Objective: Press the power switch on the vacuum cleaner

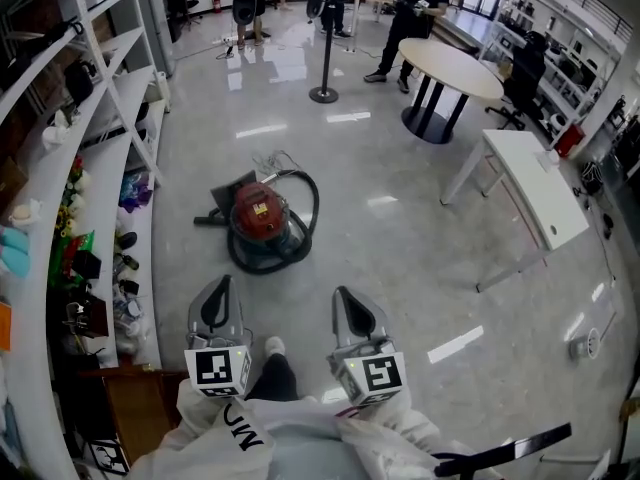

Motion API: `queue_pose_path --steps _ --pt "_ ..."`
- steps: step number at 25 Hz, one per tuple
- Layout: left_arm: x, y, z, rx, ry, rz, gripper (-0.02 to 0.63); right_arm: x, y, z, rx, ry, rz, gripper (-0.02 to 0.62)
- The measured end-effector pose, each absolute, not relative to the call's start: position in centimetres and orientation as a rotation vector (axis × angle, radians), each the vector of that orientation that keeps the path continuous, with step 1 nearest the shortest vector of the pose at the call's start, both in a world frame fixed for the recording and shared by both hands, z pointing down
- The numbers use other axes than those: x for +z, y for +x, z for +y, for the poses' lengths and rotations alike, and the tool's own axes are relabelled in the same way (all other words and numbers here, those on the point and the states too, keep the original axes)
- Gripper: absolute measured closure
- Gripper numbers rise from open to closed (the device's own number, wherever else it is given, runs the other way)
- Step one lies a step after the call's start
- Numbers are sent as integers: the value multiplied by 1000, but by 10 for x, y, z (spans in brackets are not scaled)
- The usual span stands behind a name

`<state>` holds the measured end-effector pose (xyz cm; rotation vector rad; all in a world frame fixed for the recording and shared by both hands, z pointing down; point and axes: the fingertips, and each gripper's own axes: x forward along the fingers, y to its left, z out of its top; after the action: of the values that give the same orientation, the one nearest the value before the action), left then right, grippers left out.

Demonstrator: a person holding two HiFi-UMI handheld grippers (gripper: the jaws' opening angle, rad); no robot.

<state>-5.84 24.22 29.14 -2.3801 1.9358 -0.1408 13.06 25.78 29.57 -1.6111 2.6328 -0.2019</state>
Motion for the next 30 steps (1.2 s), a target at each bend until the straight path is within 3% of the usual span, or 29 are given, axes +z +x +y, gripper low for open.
queue_pose_path --steps 30 --pt "304 -137 95 -147 -2443 1943 606 299 53 108 -232 -1681 2652 595"
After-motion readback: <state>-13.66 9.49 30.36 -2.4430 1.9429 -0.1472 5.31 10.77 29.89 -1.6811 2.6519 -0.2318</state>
